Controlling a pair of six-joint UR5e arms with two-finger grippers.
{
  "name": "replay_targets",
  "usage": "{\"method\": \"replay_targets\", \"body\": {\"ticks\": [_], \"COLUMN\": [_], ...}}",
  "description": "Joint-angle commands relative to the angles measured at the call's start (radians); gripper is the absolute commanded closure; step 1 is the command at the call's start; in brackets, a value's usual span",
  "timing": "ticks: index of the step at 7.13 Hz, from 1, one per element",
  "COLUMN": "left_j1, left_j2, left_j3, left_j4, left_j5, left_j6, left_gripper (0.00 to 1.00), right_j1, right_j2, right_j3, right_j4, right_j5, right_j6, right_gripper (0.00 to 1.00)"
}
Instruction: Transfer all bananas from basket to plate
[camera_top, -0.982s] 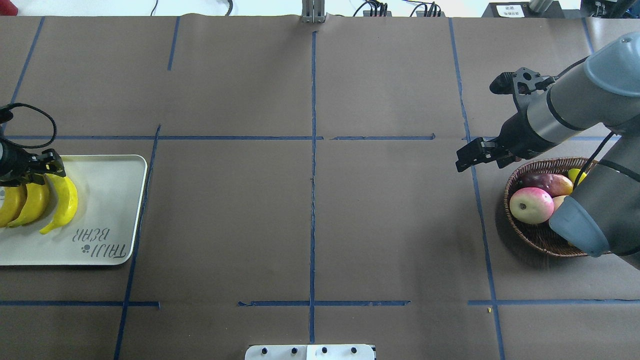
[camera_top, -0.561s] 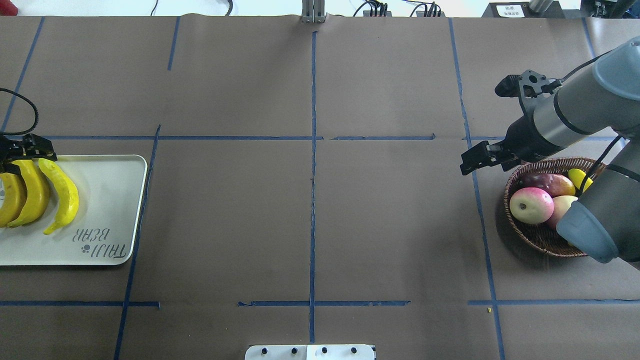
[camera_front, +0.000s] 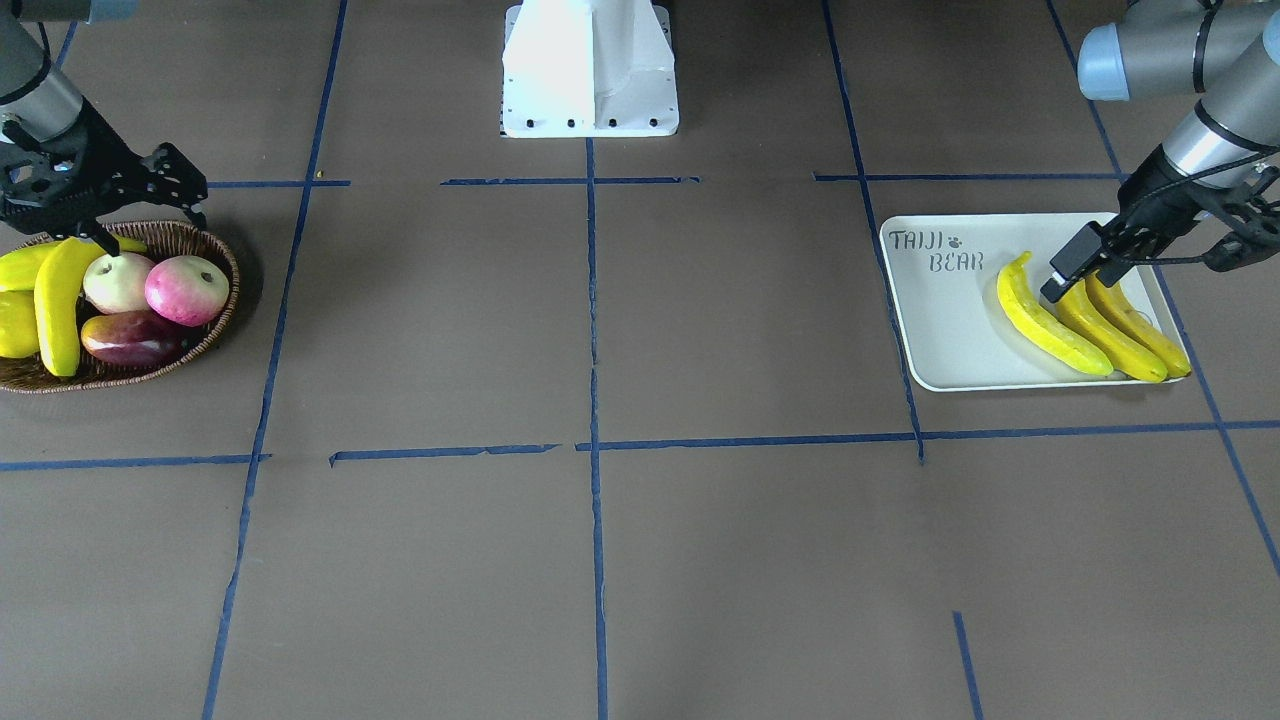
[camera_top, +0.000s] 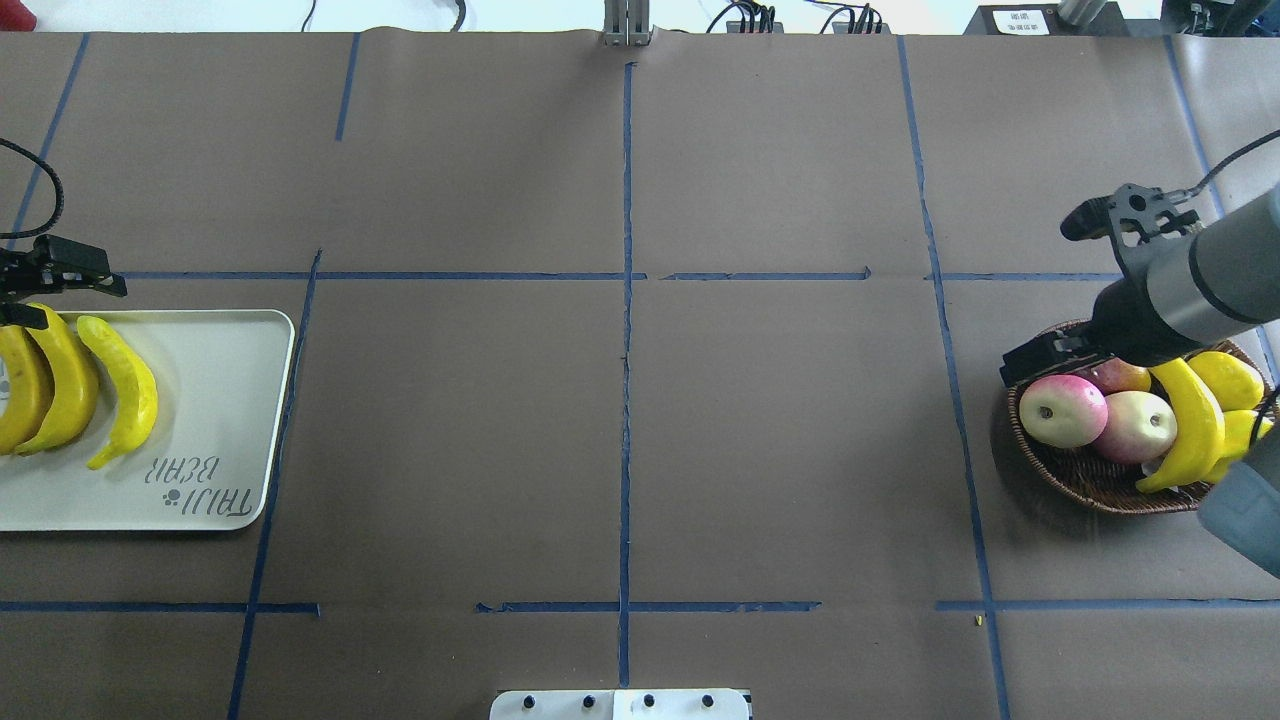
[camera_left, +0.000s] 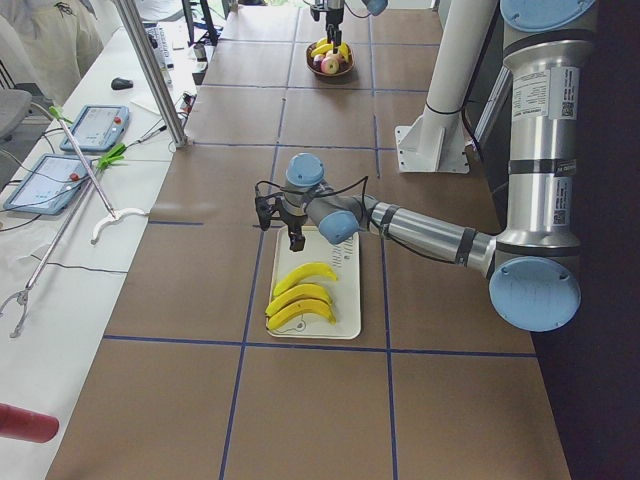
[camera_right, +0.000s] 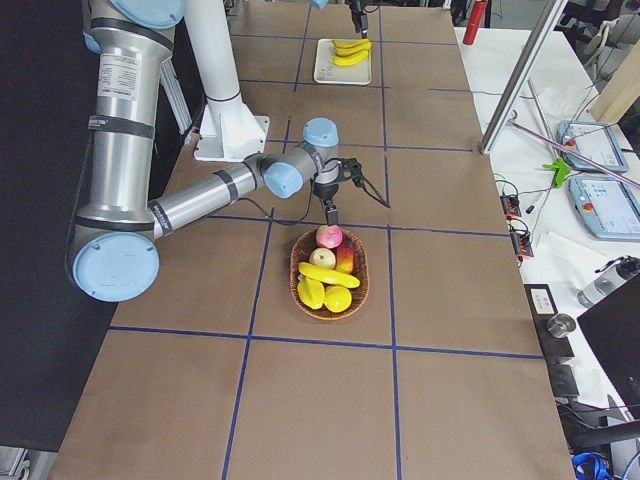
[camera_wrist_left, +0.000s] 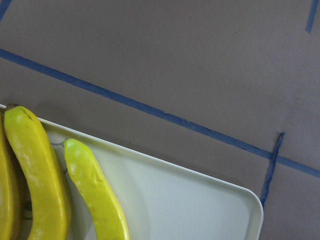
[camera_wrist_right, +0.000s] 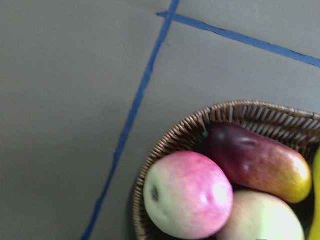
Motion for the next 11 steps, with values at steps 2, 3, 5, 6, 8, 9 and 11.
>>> {"method": "replay_targets", "body": {"ticks": [2,3,5,6,8,9,11], "left_j1": [0.016,0.016,0.018,0.018,0.025,0.027,0.030], "left_j2": [0.000,0.000,0.000,0.000,0.000,0.000,0.000], "left_j3": [-0.004,-0.004,-0.003,-0.004,-0.004,-0.004,-0.004], "left_j4": [-0.002,-0.002,-0.002,-0.002,-0.002,-0.002,-0.003], "left_j5": [-0.001,-0.001,-0.001,-0.001,0.002,0.002,0.002], "left_j6": [-0.002,-0.004,-0.002,-0.002,-0.002,-0.002,-0.002], "left_gripper": [0.00,0.00,0.00,0.00,0.00,0.00,0.00], "right_j1": [0.043,0.049,0.049,0.064,0.136,0.142,0.141], "right_j2": [-0.099,-0.097,-0.097,-0.087,-0.065,-0.065,-0.053], "right_j3": [-0.102,-0.131,-0.168,-0.174,-0.185,-0.211,-0.219], "right_j4": [0.116,0.116,0.116,0.114,0.107,0.108,0.111], "right_j5": [-0.068,-0.073,-0.073,-0.069,-0.047,-0.041,-0.014], "right_j6": [-0.145,-0.144,-0.147,-0.146,-0.135,-0.129,-0.007], "right_gripper": [0.01,0.03,0.19,0.26,0.26,0.26,0.30]}}
